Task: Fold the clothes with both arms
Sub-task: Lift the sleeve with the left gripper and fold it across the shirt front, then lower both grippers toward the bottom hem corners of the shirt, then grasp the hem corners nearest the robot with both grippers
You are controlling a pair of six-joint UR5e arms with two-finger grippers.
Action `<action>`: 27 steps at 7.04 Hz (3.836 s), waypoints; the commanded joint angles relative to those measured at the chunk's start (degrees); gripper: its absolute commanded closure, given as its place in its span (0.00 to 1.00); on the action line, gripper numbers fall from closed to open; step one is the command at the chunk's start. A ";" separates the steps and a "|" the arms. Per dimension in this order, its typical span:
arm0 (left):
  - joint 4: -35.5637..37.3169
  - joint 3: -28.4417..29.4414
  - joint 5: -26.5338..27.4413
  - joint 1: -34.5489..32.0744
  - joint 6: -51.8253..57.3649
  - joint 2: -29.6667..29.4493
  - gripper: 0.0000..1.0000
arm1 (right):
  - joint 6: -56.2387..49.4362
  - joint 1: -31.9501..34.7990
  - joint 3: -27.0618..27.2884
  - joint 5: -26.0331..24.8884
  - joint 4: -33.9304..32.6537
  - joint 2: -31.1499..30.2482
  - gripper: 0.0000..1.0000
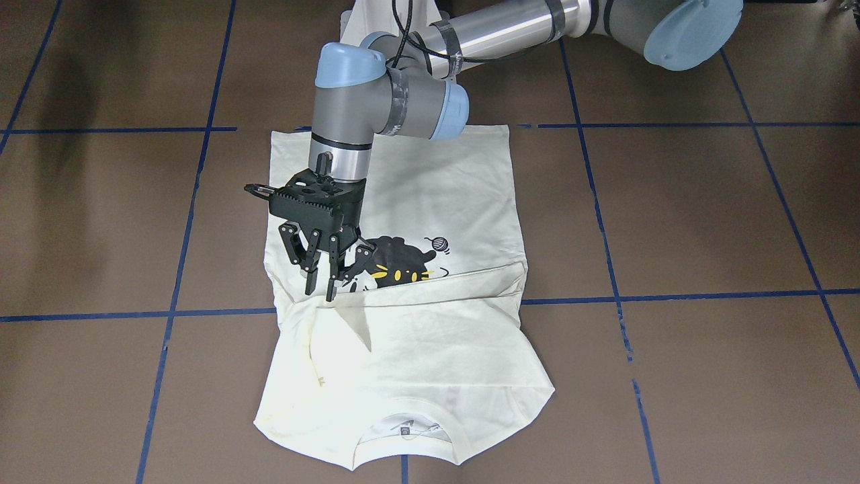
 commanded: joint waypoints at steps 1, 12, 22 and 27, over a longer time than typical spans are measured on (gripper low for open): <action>-4.13 -0.53 -3.38 -0.26 -4.17 0.85 0.00 | 0.21 -0.27 0.26 0.56 2.10 0.96 0.00; 15.48 -59.22 -26.53 -6.02 -14.56 50.90 0.02 | 75.18 -46.98 26.60 -21.03 15.83 -3.04 0.03; 6.41 -51.25 -3.94 22.23 -43.20 59.83 0.41 | 98.64 -69.18 29.80 -44.44 16.01 -2.55 0.08; 6.42 -49.58 -4.29 23.38 -43.11 58.51 0.52 | 98.73 -69.53 29.80 -44.70 16.01 -2.46 0.08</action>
